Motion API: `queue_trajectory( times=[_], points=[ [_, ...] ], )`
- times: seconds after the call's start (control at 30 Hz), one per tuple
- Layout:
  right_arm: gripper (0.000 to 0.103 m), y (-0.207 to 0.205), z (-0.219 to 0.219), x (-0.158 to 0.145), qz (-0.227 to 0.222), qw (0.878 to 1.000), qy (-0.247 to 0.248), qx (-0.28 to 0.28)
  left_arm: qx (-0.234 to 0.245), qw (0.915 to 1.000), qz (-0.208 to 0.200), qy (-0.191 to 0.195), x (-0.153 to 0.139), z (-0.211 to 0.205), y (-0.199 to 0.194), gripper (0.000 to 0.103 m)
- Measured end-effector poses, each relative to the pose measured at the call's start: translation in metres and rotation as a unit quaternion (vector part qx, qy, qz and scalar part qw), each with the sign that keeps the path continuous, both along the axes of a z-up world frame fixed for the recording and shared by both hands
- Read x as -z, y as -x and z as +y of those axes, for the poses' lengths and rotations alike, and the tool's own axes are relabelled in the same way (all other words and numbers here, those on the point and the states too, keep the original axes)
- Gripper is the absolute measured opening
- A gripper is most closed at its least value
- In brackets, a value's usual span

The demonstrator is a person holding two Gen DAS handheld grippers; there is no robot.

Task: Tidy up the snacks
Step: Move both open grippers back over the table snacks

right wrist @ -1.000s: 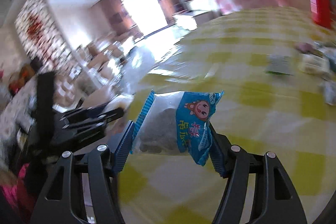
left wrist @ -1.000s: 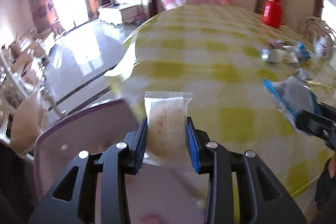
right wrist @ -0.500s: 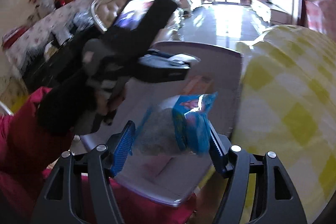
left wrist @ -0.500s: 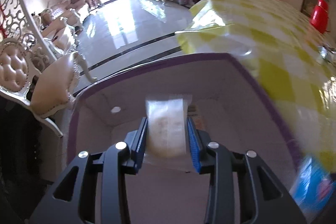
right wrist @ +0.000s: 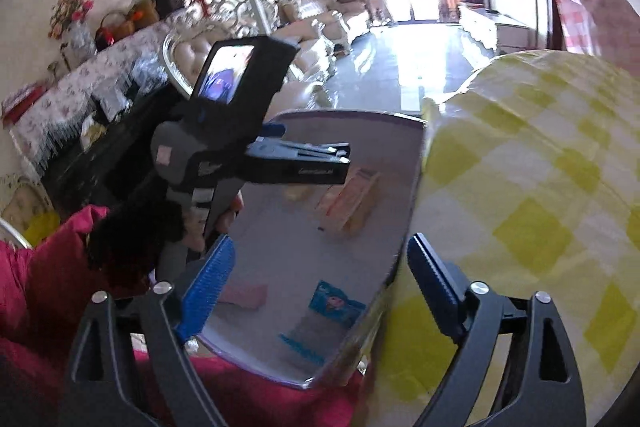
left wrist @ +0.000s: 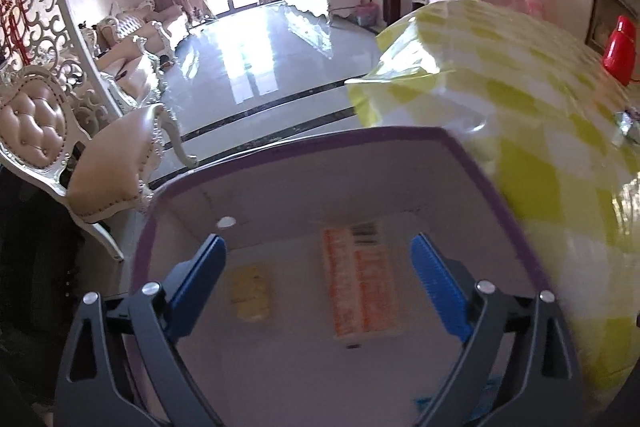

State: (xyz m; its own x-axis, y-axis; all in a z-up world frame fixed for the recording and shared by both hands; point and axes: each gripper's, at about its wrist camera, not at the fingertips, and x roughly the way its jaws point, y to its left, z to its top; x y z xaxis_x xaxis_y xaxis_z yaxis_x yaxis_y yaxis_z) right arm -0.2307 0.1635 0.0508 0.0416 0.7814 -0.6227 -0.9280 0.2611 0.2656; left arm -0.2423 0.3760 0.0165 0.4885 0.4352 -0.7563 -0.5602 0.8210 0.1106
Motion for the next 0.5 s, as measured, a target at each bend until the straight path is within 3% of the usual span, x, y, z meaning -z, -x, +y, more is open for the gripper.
queue_trajectory(
  times=[0.2, 0.33, 0.4, 0.5],
  points=[
    [0.087, -0.026, -0.029, -0.011, -0.004, 0.999, -0.017, 0.044, 0.035, 0.9989, -0.014, -0.028, -0.025, -0.042, -0.038, 0.097],
    [0.087, -0.053, -0.082, -0.029, -0.055, 0.991, -0.023, 0.122, 0.084, 0.9958, -0.035, -0.006, -0.053, -0.089, -0.084, 0.097],
    [0.087, -0.075, -0.116, -0.034, -0.058, 0.982, -0.024, 0.179, 0.122, 0.9905, -0.061, 0.023, -0.07, -0.127, -0.115, 0.097],
    [0.087, -0.124, -0.192, -0.034, -0.033, 0.953, -0.031, 0.299, 0.166, 0.98, -0.089, 0.066, -0.085, -0.188, -0.161, 0.1]
  ],
)
